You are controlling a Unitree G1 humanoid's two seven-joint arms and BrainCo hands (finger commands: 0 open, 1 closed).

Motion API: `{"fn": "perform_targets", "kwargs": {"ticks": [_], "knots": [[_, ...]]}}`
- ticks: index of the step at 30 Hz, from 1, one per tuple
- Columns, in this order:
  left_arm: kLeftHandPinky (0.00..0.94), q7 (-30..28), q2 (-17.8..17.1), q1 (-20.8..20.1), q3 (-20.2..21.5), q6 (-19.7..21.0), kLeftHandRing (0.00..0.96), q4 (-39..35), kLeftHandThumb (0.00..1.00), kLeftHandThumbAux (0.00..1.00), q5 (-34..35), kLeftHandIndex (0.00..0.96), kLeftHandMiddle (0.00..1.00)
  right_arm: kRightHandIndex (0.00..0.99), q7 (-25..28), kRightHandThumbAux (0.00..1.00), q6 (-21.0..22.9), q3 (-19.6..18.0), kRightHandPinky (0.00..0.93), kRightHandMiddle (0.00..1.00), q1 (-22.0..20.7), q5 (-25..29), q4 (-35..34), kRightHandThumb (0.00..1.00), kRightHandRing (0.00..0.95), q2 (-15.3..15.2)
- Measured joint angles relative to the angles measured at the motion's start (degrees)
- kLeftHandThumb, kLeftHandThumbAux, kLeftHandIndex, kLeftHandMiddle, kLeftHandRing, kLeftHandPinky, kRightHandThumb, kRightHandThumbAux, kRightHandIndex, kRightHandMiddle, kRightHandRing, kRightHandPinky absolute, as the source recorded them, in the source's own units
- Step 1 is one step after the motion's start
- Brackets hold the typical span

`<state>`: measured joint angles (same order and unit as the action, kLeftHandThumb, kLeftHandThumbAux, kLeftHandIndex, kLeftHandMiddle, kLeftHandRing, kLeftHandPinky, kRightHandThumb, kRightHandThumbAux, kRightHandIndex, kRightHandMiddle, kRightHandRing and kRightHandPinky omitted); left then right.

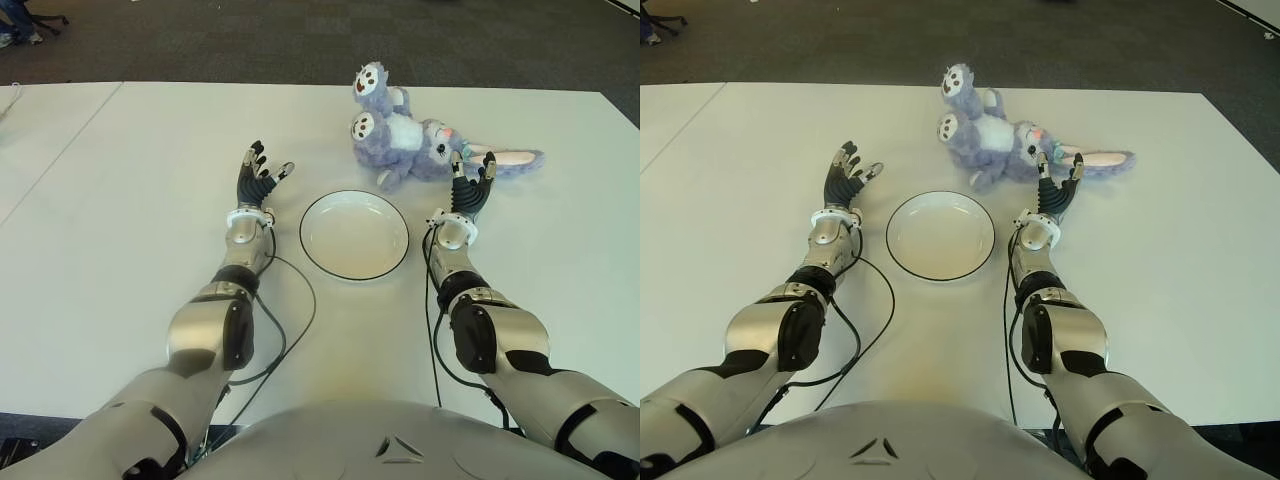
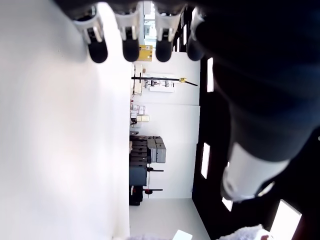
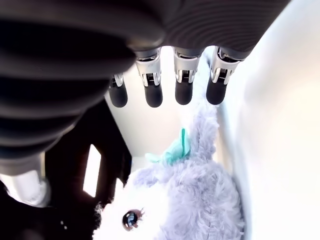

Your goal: Put the doll into the plate.

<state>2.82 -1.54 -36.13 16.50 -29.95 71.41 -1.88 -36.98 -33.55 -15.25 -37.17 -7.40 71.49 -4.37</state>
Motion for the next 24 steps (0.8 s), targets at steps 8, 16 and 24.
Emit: {"fn": "perform_targets", "kwargs": {"ticks": [8, 16, 24], "knots": [[0.025, -0.6, 0.0, 0.0, 0.6, 0.0, 0.005, 0.0, 0.035, 0.747, 0.3, 0.000, 0.000, 0.096, -0.8, 0.496, 0.5, 0.2, 0.000, 0.000, -1.5, 0.2, 0.6, 0.300, 0.000, 1.0], [0.021, -1.5, 0.0, -0.2, 1.0, 0.0, 0.001, 0.0, 0.034, 0.716, 1.0, 0.000, 0.000, 0.141, 0.6, 0.511, 2.0, -0.9, 0.000, 0.000, -3.3, 1.5, 1.5, 0.327, 0.000, 0.2], [0.031, -1.3, 0.1, -0.5, 0.3, 0.0, 0.007, 0.0, 0.041, 0.730, 0.6, 0.000, 0.006, 0.159, 1.9, 0.566, 4.0, -2.3, 0.000, 0.000, -5.0, 3.0, 2.3, 0.382, 0.000, -2.9]]}}
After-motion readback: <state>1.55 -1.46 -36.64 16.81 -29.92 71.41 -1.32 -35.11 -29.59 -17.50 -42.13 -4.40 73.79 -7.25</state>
